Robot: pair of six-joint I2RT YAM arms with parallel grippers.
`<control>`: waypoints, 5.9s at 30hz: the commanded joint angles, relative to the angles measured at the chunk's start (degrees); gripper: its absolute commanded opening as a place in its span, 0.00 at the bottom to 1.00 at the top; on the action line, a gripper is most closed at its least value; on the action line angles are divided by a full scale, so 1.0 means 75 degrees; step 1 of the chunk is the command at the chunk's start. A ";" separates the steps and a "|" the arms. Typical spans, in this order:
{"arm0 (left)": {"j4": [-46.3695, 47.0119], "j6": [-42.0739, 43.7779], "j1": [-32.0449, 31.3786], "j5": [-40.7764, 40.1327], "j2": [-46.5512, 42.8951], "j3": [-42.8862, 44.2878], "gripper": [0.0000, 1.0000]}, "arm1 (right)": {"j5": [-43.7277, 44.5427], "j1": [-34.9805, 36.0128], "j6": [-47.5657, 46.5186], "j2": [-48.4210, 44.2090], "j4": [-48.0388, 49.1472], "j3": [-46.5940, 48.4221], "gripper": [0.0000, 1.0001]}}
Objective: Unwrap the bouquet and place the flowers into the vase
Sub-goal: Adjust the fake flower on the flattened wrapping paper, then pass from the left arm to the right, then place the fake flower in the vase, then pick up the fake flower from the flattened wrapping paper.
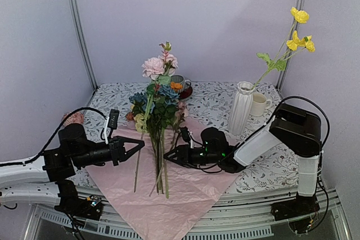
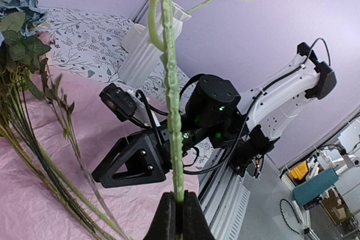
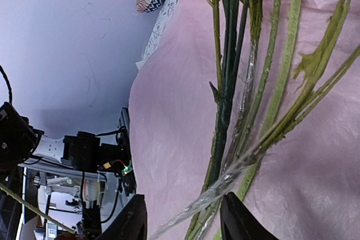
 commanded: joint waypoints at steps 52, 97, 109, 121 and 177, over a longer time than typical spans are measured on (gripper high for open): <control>0.3691 0.0950 -0.0383 0.1203 0.0822 -0.0468 0.00 | 0.1493 0.1230 -0.4331 -0.2942 -0.1055 0.1652 0.26; 0.1203 0.1379 -0.0381 0.0215 -0.0289 -0.0006 0.97 | 0.8284 -0.1050 -1.0692 -0.6897 -0.4124 0.2817 0.02; 0.1183 0.1134 -0.0381 0.0275 -0.0461 -0.0199 0.97 | 0.7373 -0.2295 -0.9197 -0.6011 -0.4168 0.2209 0.02; 0.1128 0.1021 -0.0378 0.0171 -0.0419 -0.0340 0.97 | 0.7260 -0.2781 -0.7650 -0.5254 -0.4730 0.1530 0.02; -0.1986 0.0891 -0.0563 -0.1084 0.5777 0.2600 0.26 | 0.4005 0.0374 -0.2730 -0.3800 -0.4813 0.0256 0.61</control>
